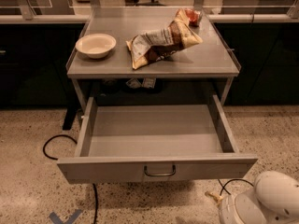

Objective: Close top drawer

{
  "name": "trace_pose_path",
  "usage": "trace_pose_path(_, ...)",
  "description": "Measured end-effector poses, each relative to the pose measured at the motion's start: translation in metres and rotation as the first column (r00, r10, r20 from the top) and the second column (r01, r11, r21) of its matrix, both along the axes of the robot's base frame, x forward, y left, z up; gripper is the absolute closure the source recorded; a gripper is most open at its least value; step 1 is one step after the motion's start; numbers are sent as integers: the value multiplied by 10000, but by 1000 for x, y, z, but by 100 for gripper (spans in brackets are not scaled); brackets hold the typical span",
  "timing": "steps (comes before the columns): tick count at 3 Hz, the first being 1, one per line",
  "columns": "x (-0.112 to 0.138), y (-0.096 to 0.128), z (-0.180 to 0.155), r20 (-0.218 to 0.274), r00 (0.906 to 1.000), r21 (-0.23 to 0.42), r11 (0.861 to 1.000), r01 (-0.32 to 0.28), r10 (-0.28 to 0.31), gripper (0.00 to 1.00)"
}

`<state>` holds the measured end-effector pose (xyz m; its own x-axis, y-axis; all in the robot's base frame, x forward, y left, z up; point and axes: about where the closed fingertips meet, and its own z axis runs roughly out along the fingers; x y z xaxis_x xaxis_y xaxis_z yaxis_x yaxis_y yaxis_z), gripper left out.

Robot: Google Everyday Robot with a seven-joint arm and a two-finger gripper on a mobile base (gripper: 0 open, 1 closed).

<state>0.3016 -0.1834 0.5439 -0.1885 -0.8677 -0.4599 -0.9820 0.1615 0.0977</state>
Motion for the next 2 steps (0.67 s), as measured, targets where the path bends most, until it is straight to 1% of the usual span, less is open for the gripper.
trace_pose_path(1, 1, 3, -6, 425, 9830, -318, 9832, 1798, -1784, 0)
trace_pose_path(2, 16, -12, 18, 1666, 9244, -700, 9310, 3583, -3432, 0)
